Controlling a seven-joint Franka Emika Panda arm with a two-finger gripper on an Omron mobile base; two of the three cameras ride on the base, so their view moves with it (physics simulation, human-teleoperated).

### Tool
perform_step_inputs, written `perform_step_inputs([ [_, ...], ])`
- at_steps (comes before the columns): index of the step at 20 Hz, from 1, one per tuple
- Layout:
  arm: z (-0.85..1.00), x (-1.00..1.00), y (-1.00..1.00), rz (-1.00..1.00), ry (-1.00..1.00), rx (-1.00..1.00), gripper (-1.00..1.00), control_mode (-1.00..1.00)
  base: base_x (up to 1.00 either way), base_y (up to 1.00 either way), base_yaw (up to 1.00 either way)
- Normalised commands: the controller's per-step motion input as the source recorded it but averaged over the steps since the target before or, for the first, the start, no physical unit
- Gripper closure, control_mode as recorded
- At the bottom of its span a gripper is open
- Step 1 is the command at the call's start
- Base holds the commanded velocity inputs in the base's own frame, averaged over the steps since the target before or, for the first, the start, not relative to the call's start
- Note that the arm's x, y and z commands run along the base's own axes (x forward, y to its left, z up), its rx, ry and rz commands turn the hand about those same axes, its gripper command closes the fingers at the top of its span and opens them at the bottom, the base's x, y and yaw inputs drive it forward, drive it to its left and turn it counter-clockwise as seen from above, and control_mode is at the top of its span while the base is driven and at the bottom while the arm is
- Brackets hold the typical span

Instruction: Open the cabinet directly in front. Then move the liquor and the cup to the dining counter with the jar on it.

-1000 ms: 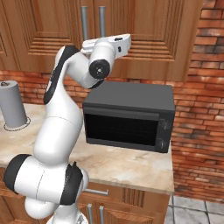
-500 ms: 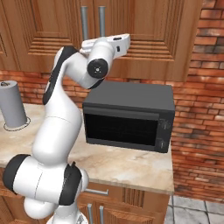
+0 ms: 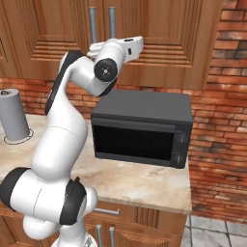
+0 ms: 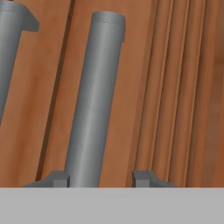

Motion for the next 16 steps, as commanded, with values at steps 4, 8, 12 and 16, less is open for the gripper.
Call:
perform_step_inputs([
  [4,-0.23,0.29,0.15,0.00,0.00,0.01,1.00,-1.00,0.00,0.00,0.00],
  [8,-0.23,0.25,0.16,0.00,0.00,0.01,1.00,-1.00,0.00,0.00,0.00],
  [12,-0.14,0.21,0.27,0.00,0.02,0.01,1.00,-1.00,0.00,0.00,0.00],
  [16,-0.02,0.02,0.22,0.00,0.06,0.00,1.00,-1.00,0.00,0.00,0.00],
])
